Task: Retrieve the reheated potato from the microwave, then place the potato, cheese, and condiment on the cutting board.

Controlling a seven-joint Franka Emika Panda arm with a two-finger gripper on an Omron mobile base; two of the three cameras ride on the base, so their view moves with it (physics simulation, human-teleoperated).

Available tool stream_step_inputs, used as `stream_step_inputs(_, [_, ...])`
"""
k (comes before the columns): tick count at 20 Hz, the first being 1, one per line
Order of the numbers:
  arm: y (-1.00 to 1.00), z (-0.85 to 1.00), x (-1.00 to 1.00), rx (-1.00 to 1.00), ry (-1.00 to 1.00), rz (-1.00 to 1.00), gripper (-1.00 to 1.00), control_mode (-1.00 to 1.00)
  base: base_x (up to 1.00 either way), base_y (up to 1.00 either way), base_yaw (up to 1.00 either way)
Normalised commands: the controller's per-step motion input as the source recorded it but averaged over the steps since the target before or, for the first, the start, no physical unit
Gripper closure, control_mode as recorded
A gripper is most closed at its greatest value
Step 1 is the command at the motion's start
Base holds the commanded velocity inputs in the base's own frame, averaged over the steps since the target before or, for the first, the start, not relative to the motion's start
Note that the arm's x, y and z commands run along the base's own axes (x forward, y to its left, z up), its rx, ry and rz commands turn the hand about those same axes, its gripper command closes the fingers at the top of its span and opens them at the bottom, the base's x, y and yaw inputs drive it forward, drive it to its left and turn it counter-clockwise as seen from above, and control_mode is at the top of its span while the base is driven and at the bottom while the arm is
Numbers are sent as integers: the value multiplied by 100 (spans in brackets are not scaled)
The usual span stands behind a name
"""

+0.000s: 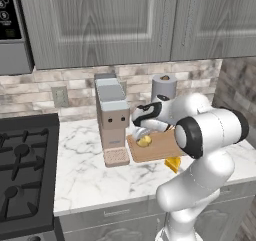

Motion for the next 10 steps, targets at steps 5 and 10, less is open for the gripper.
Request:
stream_step_inputs(5, [0,-31,9,0,1,0,100,-100,0,0,0])
stream_step_inputs(10, [0,-35,-20,-1,5,0,-100,-100,0,0,0])
